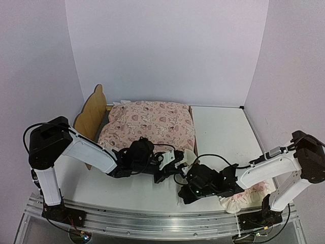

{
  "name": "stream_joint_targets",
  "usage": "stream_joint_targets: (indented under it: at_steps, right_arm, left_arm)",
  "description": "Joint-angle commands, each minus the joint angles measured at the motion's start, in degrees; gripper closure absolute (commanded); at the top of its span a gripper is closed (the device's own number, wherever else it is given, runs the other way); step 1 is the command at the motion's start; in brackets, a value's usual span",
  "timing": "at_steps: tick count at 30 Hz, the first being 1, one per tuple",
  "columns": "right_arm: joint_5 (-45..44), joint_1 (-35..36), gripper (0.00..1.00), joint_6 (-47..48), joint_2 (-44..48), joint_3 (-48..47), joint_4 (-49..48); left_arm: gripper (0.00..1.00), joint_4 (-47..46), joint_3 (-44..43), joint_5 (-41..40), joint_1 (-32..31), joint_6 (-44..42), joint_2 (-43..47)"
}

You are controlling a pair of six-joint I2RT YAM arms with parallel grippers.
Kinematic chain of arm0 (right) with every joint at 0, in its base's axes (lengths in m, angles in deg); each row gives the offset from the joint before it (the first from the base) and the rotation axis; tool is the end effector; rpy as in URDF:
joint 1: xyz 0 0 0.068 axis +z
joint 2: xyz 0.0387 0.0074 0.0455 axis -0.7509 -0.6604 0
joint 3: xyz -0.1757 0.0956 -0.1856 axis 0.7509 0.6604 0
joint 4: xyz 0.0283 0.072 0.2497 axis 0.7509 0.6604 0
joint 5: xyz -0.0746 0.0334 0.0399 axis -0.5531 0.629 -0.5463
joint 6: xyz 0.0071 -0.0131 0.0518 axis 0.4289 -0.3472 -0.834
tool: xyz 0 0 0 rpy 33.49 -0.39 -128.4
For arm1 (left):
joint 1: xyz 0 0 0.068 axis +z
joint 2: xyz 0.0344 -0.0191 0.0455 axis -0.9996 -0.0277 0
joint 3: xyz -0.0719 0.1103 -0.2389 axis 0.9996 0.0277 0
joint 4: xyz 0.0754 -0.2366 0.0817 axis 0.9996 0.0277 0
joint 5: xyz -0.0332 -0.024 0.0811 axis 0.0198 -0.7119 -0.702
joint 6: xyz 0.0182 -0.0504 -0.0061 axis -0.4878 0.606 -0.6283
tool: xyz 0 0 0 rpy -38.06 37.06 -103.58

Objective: Set up the pet bed

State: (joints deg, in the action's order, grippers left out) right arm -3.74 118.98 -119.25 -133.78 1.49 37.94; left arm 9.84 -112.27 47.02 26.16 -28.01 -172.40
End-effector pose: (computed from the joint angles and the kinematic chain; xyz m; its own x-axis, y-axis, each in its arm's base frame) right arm 0.1020 0.2682 0.1413 -0.7556 -0.3050 -0.5796 -0.5460 0.7821 0.3002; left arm 0.1701 -0.3481 0.1542 0.0535 0.4007 -0.9146 0.9921 0.0827 0.0943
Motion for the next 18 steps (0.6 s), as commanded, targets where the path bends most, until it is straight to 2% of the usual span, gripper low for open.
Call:
stream_joint_targets:
  at_steps: [1, 8, 18]
  right_arm:
    - [3.13, 1.94, 1.00, 5.97, 7.27, -0.48, -6.54]
    - [4.22, 1.94, 1.00, 7.47, 7.61, -0.68, -8.24]
    - [2.84, 1.94, 1.00, 7.88, 7.01, -1.11, -9.37]
  left_arm:
    - [1.00, -4.69, -4.38, 0.93, 1.29, 5.75, 1.86]
    - [1.00, -3.66, -6.99, 9.00, 1.67, 5.48, 0.53]
    - [0.99, 3.95, -6.48, 19.32, -0.91, -2.54, -2.55]
